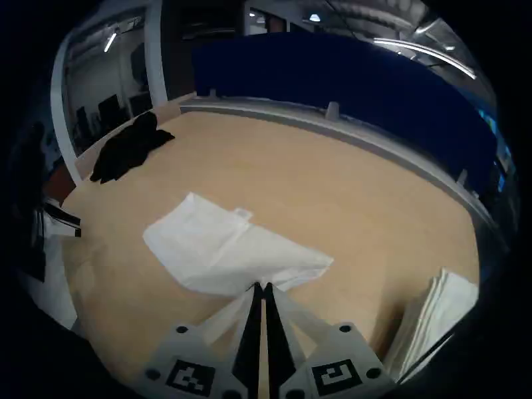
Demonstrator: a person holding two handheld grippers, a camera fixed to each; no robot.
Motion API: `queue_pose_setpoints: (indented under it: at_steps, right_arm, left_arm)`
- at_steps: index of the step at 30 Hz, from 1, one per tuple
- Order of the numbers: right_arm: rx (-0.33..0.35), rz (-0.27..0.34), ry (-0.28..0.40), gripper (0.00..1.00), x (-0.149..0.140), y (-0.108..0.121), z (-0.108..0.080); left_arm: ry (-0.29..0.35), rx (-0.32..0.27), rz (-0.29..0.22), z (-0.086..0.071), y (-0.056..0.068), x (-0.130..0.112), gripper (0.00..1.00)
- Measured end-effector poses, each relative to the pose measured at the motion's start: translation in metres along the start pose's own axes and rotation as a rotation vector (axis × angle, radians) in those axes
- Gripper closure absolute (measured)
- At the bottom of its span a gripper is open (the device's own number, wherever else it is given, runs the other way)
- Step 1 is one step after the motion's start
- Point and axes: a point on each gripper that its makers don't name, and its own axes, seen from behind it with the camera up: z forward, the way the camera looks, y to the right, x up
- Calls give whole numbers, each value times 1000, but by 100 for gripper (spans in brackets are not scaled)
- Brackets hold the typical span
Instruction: Fold towel
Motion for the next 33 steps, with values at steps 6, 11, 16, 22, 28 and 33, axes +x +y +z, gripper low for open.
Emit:
queue_pose_setpoints:
  at_steps: [6, 11, 16, 22, 28, 33]
  right_arm:
    - [26, -53, 60, 96, 48, -19, -1]
    - [49, -104, 46, 96, 54, -35, 7]
    - [86, -138, 36, 96, 57, -60, 19]
    - [153, -194, 28, 96, 65, -105, 37]
    - [226, -259, 1, 96, 60, -155, 60]
    - [277, -293, -53, 96, 36, -190, 87]
  left_arm:
    - [37, -26, -52, -9, 5, 9, 8]
    - [55, -27, -75, -15, 1, 11, 8]
    - [71, -21, -80, -22, -4, 12, 8]
    - [101, 0, -61, -35, -8, 15, 8]
    - [130, 10, -63, -49, -9, 13, 8]
    - [144, 31, -85, -57, -17, 5, 8]
